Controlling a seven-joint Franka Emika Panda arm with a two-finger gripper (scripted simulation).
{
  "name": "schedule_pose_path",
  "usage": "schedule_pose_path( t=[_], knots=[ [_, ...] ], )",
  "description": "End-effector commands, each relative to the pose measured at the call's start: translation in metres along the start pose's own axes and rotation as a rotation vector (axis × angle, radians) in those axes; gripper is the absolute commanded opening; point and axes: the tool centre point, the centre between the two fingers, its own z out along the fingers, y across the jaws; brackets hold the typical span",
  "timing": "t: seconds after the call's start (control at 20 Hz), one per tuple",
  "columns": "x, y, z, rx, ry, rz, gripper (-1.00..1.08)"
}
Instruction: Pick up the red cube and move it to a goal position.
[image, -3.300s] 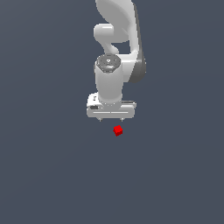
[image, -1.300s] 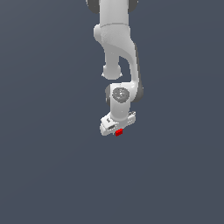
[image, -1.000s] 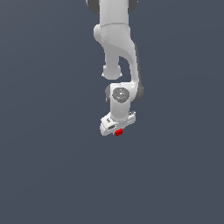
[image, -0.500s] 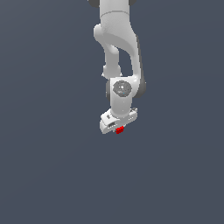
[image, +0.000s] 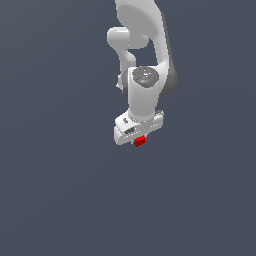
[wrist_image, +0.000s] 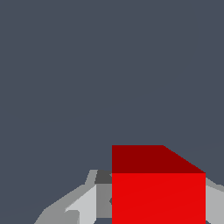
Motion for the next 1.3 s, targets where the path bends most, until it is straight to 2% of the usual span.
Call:
schedule_pose_path(
  t=[0.0,0.65,0.95,1.25],
  knots=[
    [0.005,0.000,-0.029,0.000,0.000,0.000,-1.00],
    [0.033,0.004,-0.157,0.000,0.000,0.000,-1.00],
    [0.042,0.006,-0.190,0.000,0.000,0.000,-1.00],
    [0.046,0.007,-0.205,0.000,0.000,0.000,-1.00]
  ],
)
